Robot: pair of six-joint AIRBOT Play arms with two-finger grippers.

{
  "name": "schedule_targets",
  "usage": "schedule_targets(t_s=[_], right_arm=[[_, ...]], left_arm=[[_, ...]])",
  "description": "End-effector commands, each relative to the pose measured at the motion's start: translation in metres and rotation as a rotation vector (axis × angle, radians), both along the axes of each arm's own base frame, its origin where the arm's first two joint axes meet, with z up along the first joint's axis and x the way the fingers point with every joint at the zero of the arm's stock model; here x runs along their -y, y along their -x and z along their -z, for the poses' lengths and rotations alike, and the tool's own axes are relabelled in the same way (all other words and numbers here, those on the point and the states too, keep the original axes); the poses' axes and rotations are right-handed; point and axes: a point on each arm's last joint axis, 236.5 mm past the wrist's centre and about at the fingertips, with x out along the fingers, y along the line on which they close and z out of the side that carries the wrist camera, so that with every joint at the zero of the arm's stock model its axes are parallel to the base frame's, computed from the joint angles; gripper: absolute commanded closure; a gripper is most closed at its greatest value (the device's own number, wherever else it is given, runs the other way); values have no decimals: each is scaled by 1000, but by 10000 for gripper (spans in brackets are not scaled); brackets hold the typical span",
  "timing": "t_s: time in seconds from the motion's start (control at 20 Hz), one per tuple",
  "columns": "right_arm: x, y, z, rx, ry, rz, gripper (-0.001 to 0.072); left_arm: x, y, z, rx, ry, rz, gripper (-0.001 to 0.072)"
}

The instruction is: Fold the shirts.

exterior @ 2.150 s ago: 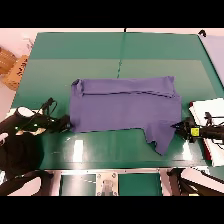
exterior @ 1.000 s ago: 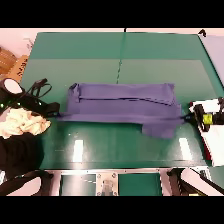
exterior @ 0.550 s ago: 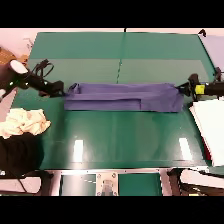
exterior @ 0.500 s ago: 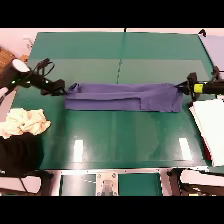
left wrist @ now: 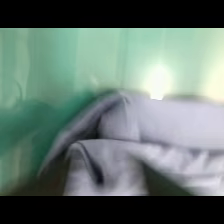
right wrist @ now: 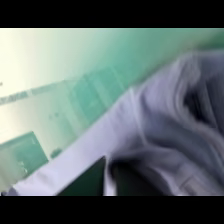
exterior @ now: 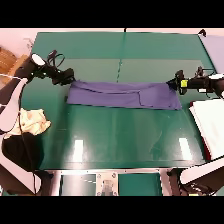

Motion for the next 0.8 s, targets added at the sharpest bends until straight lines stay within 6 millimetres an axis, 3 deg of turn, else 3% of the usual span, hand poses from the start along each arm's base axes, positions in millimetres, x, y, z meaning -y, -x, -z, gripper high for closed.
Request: schedule_targets(t_s=[0.0,0.1,0.15,0.3,0.4,0.45,0.55,0.75], right_arm=[[19,-7,-13,48,21,-39,466],[36,4,-25,54,49,-99,326],[47,14,-27,42,71,-134,194],[72,53,-12,-31,124,-245,168],[76,72,2,-79,98,-293,108],[75,76,8,-96,75,-305,107],[71,80,24,-102,61,-344,105],[51,73,42,-69,-3,-396,104]], left_arm=[[-29,-23,-10,8,62,-192,-10],[-45,-18,-16,-35,97,-235,-10],[-49,-13,-20,-62,111,-227,-10],[-53,-1,-34,-70,91,-122,-10],[-46,1,-49,-59,102,-65,-1],[-40,2,-57,-52,120,-44,154],[-34,2,-66,-27,138,0,648],[-18,4,-76,-5,197,56,676]])
